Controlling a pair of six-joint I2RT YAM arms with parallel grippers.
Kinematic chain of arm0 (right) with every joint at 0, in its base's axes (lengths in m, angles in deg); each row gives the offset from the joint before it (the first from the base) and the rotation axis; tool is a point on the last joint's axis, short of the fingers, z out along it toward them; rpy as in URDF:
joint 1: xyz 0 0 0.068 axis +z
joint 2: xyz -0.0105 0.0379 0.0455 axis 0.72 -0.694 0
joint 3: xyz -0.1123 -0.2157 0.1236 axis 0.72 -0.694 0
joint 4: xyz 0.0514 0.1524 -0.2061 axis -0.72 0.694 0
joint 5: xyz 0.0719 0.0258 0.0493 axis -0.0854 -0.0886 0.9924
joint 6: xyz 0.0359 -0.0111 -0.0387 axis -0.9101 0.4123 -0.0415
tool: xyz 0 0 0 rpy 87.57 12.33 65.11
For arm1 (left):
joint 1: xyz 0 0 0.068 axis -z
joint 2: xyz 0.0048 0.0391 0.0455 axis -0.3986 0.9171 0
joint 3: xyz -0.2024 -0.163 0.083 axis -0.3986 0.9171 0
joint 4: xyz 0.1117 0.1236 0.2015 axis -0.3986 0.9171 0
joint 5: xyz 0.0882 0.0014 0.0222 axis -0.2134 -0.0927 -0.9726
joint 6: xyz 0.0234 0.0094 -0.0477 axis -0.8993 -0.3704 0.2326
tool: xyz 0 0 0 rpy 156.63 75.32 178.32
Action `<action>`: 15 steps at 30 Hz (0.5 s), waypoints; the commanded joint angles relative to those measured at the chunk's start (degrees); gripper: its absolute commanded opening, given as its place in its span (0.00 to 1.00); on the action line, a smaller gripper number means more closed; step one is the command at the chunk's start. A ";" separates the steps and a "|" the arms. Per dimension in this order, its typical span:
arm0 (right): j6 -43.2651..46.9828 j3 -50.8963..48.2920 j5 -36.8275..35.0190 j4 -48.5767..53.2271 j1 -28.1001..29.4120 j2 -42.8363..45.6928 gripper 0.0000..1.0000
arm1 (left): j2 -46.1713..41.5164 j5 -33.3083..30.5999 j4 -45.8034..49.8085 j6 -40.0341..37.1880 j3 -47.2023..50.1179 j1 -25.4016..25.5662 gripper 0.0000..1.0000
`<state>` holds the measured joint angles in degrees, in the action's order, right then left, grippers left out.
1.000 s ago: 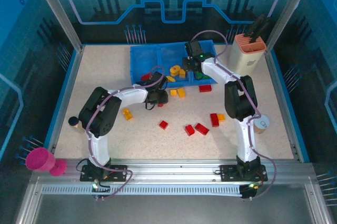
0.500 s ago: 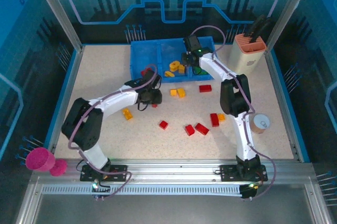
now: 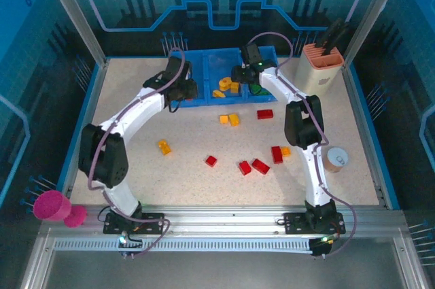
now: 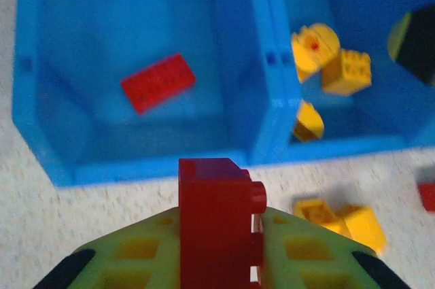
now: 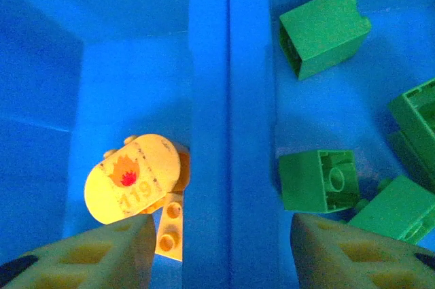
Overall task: Sort the legos into containers by color
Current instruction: Place the lego in the container.
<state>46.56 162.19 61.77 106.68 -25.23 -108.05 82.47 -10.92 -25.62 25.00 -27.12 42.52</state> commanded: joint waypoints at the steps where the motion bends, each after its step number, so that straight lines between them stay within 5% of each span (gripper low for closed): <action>1: 0.99 -0.56 0.79 -0.11 -0.35 2.39 0.64 | 5.84 -2.00 -0.81 -3.22 -6.34 -1.63 0.20; 9: 3.37 -3.50 1.25 -0.29 -0.52 10.07 0.84 | 19.32 -1.54 -0.20 -2.73 -18.49 -4.82 0.20; 15: 4.55 -12.16 9.26 0.55 -1.21 21.05 0.89 | 27.72 -1.34 1.71 -2.42 -26.84 -6.27 0.27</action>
<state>49.68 153.36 66.36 106.31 -25.63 -93.52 107.45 -11.84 -25.64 23.10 -49.63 37.05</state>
